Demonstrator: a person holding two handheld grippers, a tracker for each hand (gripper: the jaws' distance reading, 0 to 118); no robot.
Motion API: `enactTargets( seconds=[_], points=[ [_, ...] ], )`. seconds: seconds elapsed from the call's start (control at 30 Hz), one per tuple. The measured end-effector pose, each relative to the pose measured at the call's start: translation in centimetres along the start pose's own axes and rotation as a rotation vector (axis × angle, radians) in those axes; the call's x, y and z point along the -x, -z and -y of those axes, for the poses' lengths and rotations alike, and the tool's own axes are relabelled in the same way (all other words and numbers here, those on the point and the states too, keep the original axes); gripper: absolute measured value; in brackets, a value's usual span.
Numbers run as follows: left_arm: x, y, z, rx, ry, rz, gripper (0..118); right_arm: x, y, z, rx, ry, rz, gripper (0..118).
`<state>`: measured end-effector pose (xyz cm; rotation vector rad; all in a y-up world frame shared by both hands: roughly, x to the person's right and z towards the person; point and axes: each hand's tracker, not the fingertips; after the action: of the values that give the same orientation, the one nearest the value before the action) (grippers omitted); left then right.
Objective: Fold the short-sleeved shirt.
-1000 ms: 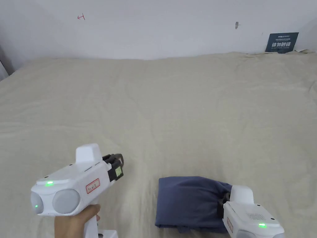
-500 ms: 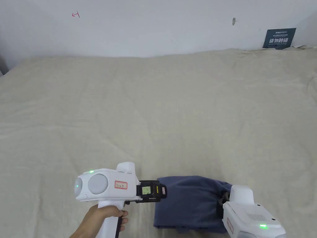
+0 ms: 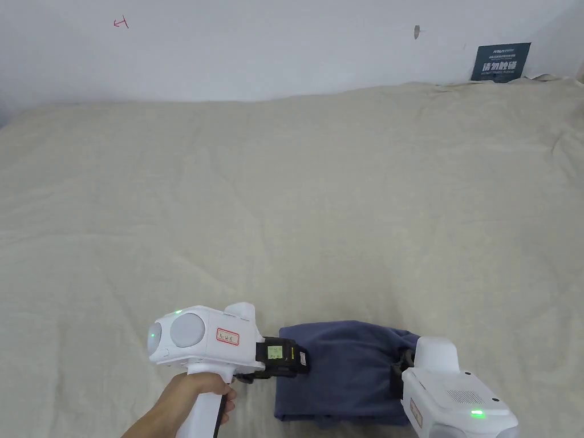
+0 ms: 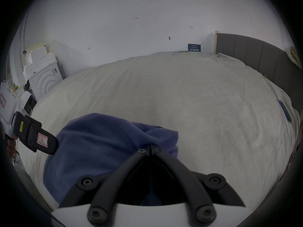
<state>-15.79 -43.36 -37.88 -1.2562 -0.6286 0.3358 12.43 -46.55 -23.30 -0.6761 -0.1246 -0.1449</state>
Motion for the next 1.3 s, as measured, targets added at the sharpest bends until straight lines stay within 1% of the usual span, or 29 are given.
enactTargets(
  seconds=[0.03, 0.07, 0.1, 0.17, 0.2, 0.23, 0.27, 0.33, 0.4, 0.53, 0.73, 0.8, 0.87, 1.03, 1.13, 1.3],
  points=[
    [-0.2, 0.1, 0.0, 0.007, -0.013, 0.021, 60, 0.0, 0.0, 0.0, 0.000, 0.001, 0.000, 0],
    [-0.4, 0.2, 0.1, 0.018, -0.018, 0.036, 56, 0.0, 0.0, 0.0, 0.000, 0.002, 0.000, 0],
    [-0.7, 0.4, 0.2, 0.015, -0.014, 0.027, 55, 0.0, 0.0, 0.0, 0.000, 0.003, 0.000, 0],
    [-1.3, 0.7, 0.2, 0.024, 0.036, -0.014, 45, -0.1, 0.1, 0.1, 0.001, 0.008, -0.003, 0],
    [-1.4, 0.7, 0.2, 0.025, 0.036, -0.015, 37, -0.1, 0.1, 0.1, 0.001, 0.009, -0.003, 0],
    [-1.4, 0.6, 0.2, 0.025, 0.031, -0.007, 23, -0.1, 0.1, 0.1, 0.001, 0.008, -0.003, 0],
    [-1.5, 0.5, 0.1, 0.022, 0.026, 0.000, 19, -0.1, 0.1, 0.1, 0.002, 0.006, -0.003, 0],
    [-2.0, 0.4, 0.2, 0.021, 0.035, 0.001, 16, -0.1, 0.1, 0.1, 0.003, 0.007, -0.001, 0],
    [-2.5, 0.4, 0.4, 0.013, 0.085, -0.027, 15, -0.1, 0.1, 0.0, 0.005, 0.009, -0.002, 0],
    [-3.1, -0.2, 0.6, 0.001, 0.094, -0.036, 11, 0.0, 0.0, -0.2, 0.011, -0.002, 0.001, 0],
    [-3.5, -1.6, 0.3, -0.024, 0.106, -0.046, 9, 0.1, -0.7, -0.9, 0.006, -0.014, -0.004, 0],
    [-3.5, -2.2, 0.1, -0.031, 0.111, -0.048, 9, 0.1, -1.6, -1.3, -0.018, -0.012, -0.014, 0],
    [-3.5, -3.1, -0.4, -0.043, 0.114, -0.048, 9, 0.3, -3.0, -2.1, -0.076, -0.014, -0.024, 0],
    [-2.6, -6.5, -1.8, -0.088, 0.122, -0.078, 8, 0.8, -5.7, -4.8, -0.180, -0.041, -0.050, 0],
    [-1.4, -9.1, -2.5, -0.111, 0.159, -0.161, 8, 1.2, -6.9, -6.5, -0.232, -0.048, -0.067, 0],
    [2.2, -14.1, -3.4, -0.149, 0.156, -0.294, 8, 1.9, -7.7, -8.0, -0.275, -0.054, -0.084, 0]
  ],
)
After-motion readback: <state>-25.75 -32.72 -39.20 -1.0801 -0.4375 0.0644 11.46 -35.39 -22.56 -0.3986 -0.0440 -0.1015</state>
